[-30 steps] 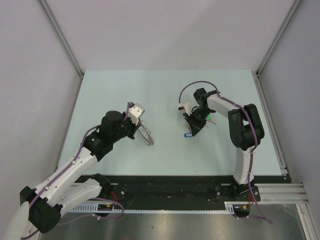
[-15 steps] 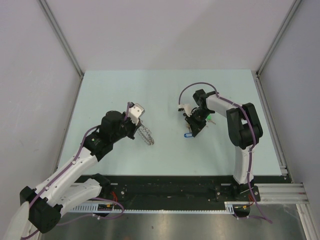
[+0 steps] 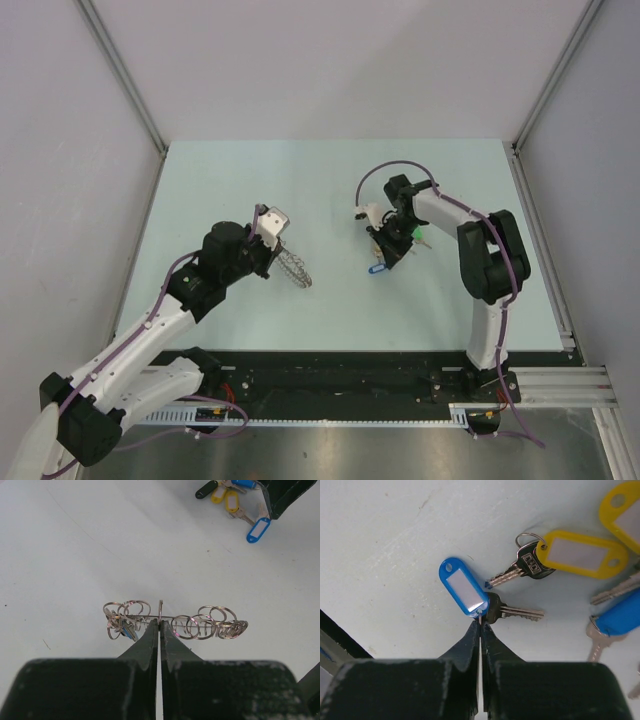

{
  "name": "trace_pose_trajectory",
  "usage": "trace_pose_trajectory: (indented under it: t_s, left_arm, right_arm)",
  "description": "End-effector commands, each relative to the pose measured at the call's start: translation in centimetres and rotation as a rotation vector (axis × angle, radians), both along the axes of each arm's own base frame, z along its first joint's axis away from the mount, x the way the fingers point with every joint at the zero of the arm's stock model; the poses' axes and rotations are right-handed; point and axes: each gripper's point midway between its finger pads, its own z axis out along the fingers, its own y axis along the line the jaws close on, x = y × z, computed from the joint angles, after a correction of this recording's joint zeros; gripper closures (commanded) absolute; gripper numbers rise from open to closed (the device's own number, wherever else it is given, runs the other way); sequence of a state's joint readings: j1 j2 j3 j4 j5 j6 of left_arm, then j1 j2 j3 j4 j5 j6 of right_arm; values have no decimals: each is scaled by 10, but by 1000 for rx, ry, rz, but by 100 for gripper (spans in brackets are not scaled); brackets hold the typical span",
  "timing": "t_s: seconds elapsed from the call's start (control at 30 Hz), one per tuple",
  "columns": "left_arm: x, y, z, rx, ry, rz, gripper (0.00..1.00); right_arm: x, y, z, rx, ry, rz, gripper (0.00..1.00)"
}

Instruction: Put the keys on the keyring

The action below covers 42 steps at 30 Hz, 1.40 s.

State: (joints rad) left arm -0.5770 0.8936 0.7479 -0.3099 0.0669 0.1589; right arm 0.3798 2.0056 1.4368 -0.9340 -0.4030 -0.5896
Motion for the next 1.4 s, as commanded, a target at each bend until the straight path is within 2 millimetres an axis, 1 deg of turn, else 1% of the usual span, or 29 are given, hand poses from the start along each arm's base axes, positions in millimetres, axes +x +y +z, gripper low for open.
trace_pose_trajectory:
  t_s: [0.0, 0.07, 0.1, 0.13, 0.2, 0.23, 0.3, 0.33, 0.4, 0.43, 0.47, 0.5, 0.53, 0.57, 0.6, 0.63, 0.67, 0.73, 0.77, 0.83, 0.9, 0.93, 1.0, 1.07, 1.2, 1.23, 1.3, 1.33, 1.37]
  left_arm:
    - [1, -8, 20, -36, -70, -42, 100]
    - [0, -9, 24, -41, -82, -53, 100]
    - [-2, -10, 25, -45, -84, -62, 100]
    - [-4, -12, 27, -52, -87, -77, 100]
    - [-5, -14, 31, -62, -98, -94, 100]
    - [-7, -16, 33, -68, -102, -108, 100]
    - [-7, -17, 39, -74, -113, -119, 100]
    - [-9, -19, 45, -79, -122, -134, 100]
    - [-10, -22, 51, -84, -130, -154, 100]
    - [-11, -23, 59, -88, -143, -165, 100]
    - [-13, -26, 62, -96, -142, -187, 100]
    - [-14, -28, 66, -98, -150, -200, 100]
    - [-15, -31, 72, -101, -157, -218, 100]
    - [-19, -35, 75, -111, -162, -249, 100]
    - [-20, -38, 78, -117, -167, -268, 100]
    - [-22, -42, 83, -119, -178, -297, 100]
    - [-23, -44, 85, -121, -182, -317, 100]
    - [-27, -50, 94, -126, -205, -368, 100]
    - [-27, -54, 95, -122, -206, -386, 100]
    - [-30, -60, 104, -123, -232, -437, 100]
    - [-31, -67, 107, -117, -236, -484, 100]
    - [-31, -69, 114, -123, -249, -500, 99]
    - [-31, -74, 114, -115, -254, -533, 100]
    - [-33, -79, 119, -119, -266, -570, 100]
    - [-35, -84, 112, -105, -263, -622, 100]
    - [-35, -85, 105, -100, -253, -628, 100]
    - [-37, -85, 99, -97, -248, -639, 100]
    - [-38, -85, 93, -98, -240, -646, 100]
    - [-40, -86, 90, -101, -236, -656, 100]
  right_arm:
    - [17, 14, 53, 13, -200, 11, 100]
    - [20, 18, 67, 20, -258, 13, 100]
    - [17, 19, 79, 33, -296, 16, 100]
    - [15, 25, 85, 43, -317, 24, 100]
    - [17, 32, 99, 65, -391, 24, 100]
    - [10, 37, 111, 84, -433, 35, 100]
    - [12, 45, 128, 112, -522, 24, 100]
    - [2, 49, 140, 127, -576, 32, 100]
    - [2, 60, 159, 186, -668, 17, 100]
    - [-7, 57, 169, 211, -718, 8, 100]
    - [-8, 71, 185, 277, -790, 3, 100]
    - [-12, 74, 195, 315, -836, -6, 100]
    - [-14, 77, 229, 410, -950, -30, 100]
    - [-27, 82, 223, 442, -956, -16, 100]
    - [-35, 85, 233, 492, -988, -14, 100]
    - [-37, 91, 254, 566, -1060, -27, 100]
    - [-54, 92, 259, 620, -1084, -10, 100]
    - [-65, 97, 280, 733, -1112, -22, 100]
    - [-70, 97, 286, 764, -1117, -20, 100]
    - [-78, 102, 290, 819, -1099, 0, 100]
    - [-82, 105, 291, 851, -1091, 10, 100]
    - [-85, 108, 297, 891, -1089, 11, 100]
    - [-88, 111, 296, 924, -1081, 19, 100]
    - [-94, 117, 301, 980, -1076, 42, 100]
    - [-98, 122, 300, 1037, -1063, 84, 100]
    - [-102, 126, 299, 1062, -1051, 119, 100]
    - [-99, 126, 292, 1066, -1041, 133, 100]
    - [-103, 128, 292, 1090, -1036, 164, 100]
    - [-100, 126, 286, 1085, -1030, 166, 100]
